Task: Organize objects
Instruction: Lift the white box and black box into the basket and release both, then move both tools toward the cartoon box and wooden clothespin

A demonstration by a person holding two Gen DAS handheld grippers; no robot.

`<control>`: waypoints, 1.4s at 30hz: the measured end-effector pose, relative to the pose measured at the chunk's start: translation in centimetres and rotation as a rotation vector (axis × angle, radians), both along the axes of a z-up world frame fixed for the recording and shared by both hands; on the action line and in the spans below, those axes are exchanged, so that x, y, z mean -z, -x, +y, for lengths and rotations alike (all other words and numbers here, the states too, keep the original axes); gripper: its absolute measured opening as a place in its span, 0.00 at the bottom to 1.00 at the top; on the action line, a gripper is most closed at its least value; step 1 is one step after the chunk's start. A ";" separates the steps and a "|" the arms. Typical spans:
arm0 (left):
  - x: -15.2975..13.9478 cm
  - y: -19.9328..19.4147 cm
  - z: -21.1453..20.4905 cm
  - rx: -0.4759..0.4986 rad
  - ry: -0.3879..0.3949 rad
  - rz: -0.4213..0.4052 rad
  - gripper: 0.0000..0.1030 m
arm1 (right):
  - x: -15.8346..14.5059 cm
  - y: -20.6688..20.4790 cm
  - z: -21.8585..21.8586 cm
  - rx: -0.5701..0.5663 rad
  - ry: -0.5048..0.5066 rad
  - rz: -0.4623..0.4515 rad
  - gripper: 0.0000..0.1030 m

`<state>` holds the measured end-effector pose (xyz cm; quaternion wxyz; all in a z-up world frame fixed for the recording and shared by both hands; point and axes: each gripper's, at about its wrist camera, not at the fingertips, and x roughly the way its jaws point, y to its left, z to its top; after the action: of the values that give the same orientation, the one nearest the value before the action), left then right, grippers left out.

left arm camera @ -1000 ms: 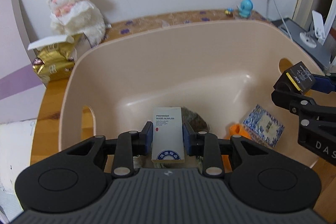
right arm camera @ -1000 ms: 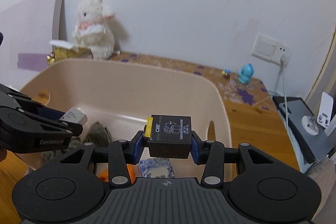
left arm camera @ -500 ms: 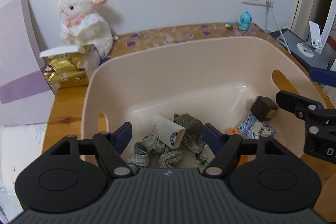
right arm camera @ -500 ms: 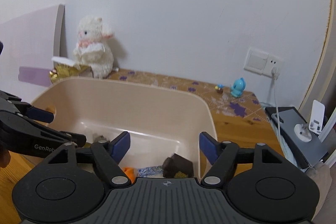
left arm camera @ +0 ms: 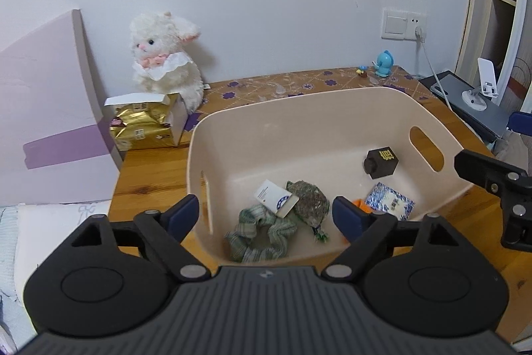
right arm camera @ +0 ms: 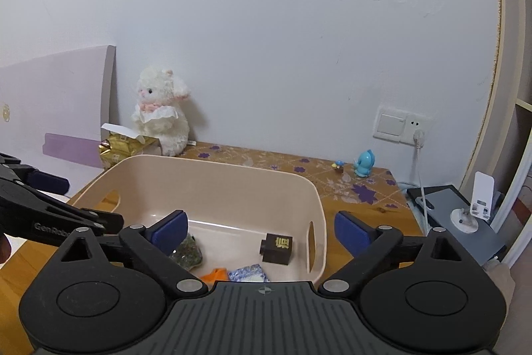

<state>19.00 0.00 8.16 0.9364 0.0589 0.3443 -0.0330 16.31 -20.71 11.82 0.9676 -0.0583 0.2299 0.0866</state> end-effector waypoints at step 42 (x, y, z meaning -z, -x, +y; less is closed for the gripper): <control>12.4 3.3 2.5 -0.024 0.039 0.266 0.87 | 13.3 1.4 2.0 -0.084 0.053 0.393 1.00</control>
<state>15.73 2.54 -4.23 0.8838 0.0317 0.4655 -0.0361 14.92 -18.67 -1.47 0.8977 -0.0752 0.4140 0.1307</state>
